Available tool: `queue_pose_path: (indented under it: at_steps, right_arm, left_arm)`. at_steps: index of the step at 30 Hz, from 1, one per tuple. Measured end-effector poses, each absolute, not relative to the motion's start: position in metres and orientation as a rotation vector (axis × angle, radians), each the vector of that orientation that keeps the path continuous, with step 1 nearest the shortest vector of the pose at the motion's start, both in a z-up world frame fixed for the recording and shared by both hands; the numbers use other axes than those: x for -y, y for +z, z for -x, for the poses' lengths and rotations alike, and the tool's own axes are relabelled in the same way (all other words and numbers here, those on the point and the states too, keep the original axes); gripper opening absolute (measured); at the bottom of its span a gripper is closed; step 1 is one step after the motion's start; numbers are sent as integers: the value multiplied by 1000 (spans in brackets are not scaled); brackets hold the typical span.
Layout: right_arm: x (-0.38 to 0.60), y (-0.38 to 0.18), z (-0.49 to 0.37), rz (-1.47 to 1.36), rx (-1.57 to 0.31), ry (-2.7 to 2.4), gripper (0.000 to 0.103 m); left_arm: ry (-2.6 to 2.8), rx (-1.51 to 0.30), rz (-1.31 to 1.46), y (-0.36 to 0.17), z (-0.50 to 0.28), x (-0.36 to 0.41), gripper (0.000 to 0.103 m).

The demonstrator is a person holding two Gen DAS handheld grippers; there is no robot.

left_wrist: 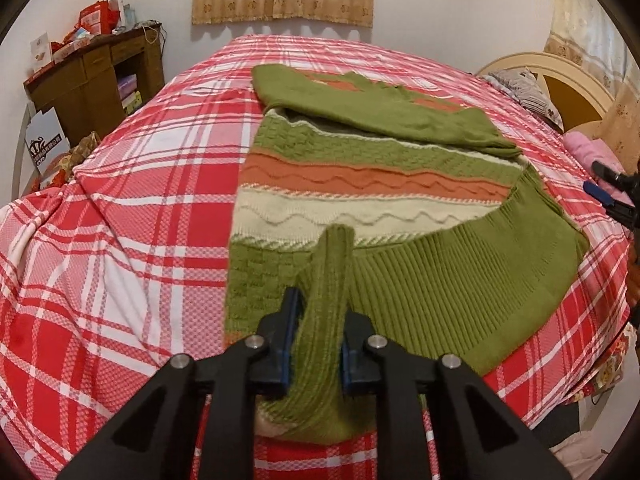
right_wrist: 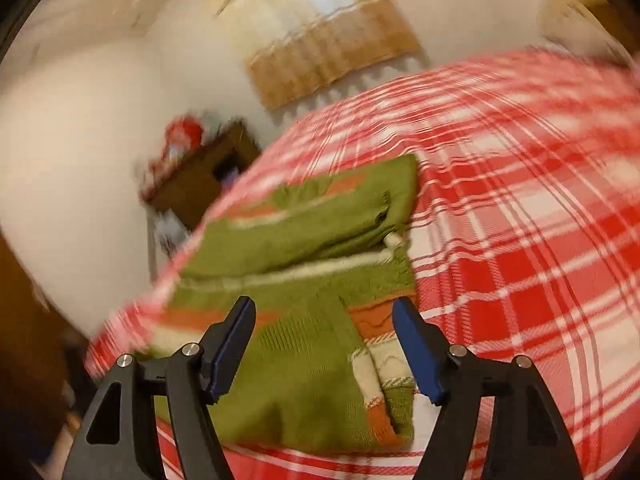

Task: Fold small clothes
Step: 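Grasp the hem with the left tool while the right tool holds the hem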

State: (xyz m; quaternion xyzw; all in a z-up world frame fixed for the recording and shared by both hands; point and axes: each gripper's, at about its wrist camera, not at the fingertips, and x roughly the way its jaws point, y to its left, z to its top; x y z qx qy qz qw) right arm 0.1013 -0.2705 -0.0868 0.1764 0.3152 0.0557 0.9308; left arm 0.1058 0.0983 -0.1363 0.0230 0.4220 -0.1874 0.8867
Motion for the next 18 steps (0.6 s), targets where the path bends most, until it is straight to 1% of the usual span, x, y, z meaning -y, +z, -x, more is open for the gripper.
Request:
queue_pose_path:
  at_steps: [3, 4, 6, 8, 10, 11, 12, 13, 14, 15, 16, 17, 18]
  right_arm:
    - [247, -100, -122, -203, -700, 123, 72]
    - [240, -105, -131, -155, -723, 122, 72]
    - [231, -119, -142, -78, -766, 119, 72]
    - [223, -132, -153, -24, -811, 123, 72]
    - [217, -147, -160, 12, -865, 116, 72]
    - [215, -148, -159, 31, -848, 109, 72]
    - [213, -148, -158, 42, -842, 104, 69]
    - [213, -147, -154, 31, -845, 106, 64]
    - [214, -146, -153, 21, -845, 111, 46]
    - [215, -144, -151, 12, -848, 114, 25]
    - [215, -142, -149, 6, -851, 118, 20]
    - [215, -140, -146, 4, -850, 112, 17]
    - [214, -138, -144, 4, -846, 105, 15]
  left_arm:
    - [-381, -864, -68, -137, -105, -96, 24]
    - [-375, -861, -72, -137, -105, -96, 27]
    - [-372, -861, -63, -137, -106, -97, 36]
    - [-403, -868, -38, -137, -105, -99, 50]
    - [-410, -871, -40, -137, -105, -97, 55]
    - [-404, -867, -54, -137, -104, -94, 55]
    - [-393, -862, -73, -138, -103, -92, 55]
    - [-388, -858, -79, -138, -102, -90, 54]
    - [-391, -857, -76, -138, -102, -89, 50]
    - [-402, -860, -63, -137, -103, -89, 44]
    - [-413, -863, -48, -137, -103, -90, 30]
    - [-429, -873, -23, -136, -104, -92, 17]
    - [-441, -883, 4, -135, -105, -94, 16]
